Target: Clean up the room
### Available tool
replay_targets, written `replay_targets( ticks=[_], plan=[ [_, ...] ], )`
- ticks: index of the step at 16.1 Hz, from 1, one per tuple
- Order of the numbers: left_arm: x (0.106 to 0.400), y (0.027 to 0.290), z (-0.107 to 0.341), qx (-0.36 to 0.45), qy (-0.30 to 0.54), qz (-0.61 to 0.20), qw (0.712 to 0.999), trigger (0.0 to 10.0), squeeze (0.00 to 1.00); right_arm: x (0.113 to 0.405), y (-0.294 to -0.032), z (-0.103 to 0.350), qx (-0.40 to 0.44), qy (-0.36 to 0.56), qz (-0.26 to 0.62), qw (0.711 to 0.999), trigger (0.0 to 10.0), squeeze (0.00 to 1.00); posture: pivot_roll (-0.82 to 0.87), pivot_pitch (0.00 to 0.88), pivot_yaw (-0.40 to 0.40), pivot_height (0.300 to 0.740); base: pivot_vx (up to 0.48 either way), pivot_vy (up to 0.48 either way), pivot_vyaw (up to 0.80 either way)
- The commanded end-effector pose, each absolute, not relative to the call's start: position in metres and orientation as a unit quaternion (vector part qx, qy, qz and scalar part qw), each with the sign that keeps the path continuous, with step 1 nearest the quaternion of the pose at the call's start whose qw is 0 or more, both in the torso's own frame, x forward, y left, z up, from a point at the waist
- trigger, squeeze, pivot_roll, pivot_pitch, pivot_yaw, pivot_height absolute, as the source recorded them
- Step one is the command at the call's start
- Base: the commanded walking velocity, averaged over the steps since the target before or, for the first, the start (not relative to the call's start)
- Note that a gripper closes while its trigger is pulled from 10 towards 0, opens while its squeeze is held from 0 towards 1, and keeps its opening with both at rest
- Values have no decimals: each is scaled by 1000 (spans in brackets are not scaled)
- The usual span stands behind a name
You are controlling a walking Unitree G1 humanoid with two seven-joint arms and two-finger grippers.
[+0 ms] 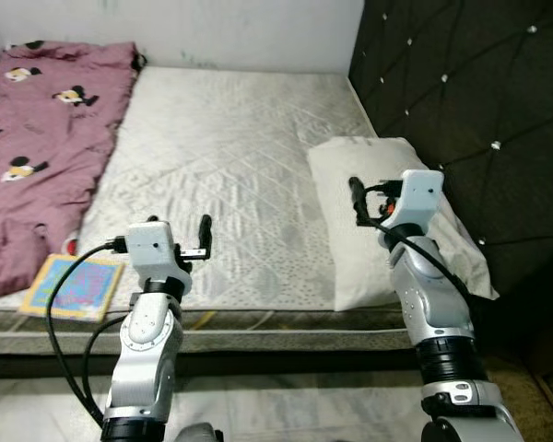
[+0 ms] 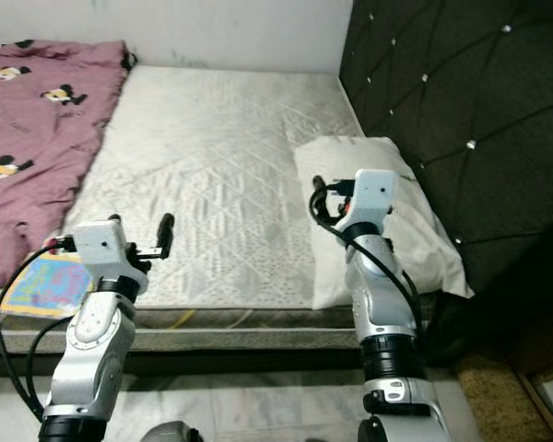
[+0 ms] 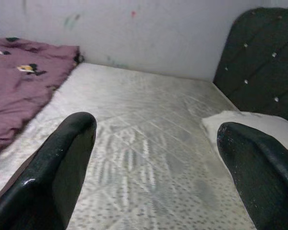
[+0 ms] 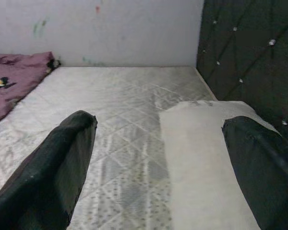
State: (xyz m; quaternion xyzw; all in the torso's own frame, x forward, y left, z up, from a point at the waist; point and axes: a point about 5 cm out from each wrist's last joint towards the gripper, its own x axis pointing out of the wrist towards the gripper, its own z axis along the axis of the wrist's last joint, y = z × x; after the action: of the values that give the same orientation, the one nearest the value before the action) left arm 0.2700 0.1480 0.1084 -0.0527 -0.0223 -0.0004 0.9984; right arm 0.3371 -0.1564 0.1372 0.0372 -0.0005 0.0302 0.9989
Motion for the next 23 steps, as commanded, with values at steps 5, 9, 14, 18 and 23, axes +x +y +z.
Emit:
replay_targets(
  ticks=[5,9,14,18,23],
  plan=[
    [271,147,108,-51,-19,1,999,10000,0,339,-158,137,30,2,29,999,10000,0,-67,7,-28,740,0,405,0],
    [270,147,107,-53,-16,3,998,10000,0,339,-158,135,27,5,30,999,10000,0,-68,10,-28,740,0,468,0],
    [270,147,106,-51,-16,2,999,10000,0,339,-158,134,25,7,31,999,10000,0,-69,11,-27,740,0,365,0],
    [267,146,111,-60,-37,-17,997,10000,0,338,-156,130,27,15,38,999,10000,0,-68,11,-26,740,0,0,0],
    [266,145,113,-66,-42,-29,997,10000,0,338,-157,129,25,16,37,999,10000,0,-69,11,-25,740,291,0,0]
  ],
)
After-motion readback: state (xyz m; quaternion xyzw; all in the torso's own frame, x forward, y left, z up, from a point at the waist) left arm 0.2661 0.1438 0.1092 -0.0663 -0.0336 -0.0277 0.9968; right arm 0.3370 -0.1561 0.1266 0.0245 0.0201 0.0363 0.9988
